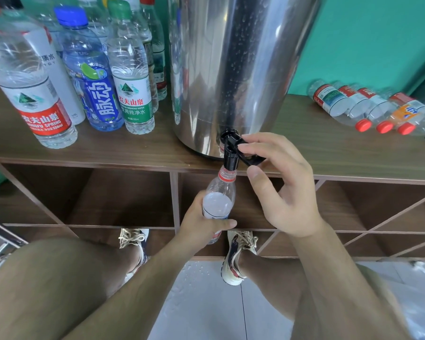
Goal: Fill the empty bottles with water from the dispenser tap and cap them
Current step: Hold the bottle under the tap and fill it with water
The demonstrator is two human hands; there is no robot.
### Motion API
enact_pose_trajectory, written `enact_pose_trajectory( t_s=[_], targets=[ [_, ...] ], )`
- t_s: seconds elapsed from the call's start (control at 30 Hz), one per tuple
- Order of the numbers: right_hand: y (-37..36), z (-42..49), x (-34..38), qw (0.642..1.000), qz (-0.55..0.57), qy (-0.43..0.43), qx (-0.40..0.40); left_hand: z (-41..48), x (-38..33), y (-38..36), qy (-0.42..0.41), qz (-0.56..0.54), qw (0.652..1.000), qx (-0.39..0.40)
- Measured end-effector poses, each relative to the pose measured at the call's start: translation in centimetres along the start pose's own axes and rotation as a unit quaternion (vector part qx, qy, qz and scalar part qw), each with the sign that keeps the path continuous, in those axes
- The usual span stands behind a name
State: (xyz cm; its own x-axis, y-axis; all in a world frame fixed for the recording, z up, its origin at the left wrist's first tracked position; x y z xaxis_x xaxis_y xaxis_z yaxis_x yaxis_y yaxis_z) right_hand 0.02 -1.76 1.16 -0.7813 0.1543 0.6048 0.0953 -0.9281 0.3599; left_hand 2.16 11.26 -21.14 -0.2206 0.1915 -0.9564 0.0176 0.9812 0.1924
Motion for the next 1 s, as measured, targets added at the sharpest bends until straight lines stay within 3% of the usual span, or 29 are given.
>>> enact_pose_trajectory(
  t_s=[1.0],
  targets=[
    [0.01, -0.39, -0.90, 0.999, 0.039, -0.025, -0.018, 0.03, 0.20, 0.02, 0.013, 0.004, 1.000, -0.001]
  ],
)
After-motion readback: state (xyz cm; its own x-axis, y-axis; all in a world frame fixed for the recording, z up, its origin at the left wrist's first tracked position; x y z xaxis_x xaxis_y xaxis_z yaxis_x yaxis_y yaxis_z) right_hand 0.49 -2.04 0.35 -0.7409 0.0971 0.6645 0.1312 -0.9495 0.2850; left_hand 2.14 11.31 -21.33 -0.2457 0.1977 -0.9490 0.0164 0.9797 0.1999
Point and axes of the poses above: each hand's wrist, its own z-axis towards the middle knuckle, its own y-axis out of the back of the hand, x = y × z, the point moved 10 cm from there along z, towards the middle knuckle, and after that the axes turned 11 degrees about z, right-handed, at the moved point
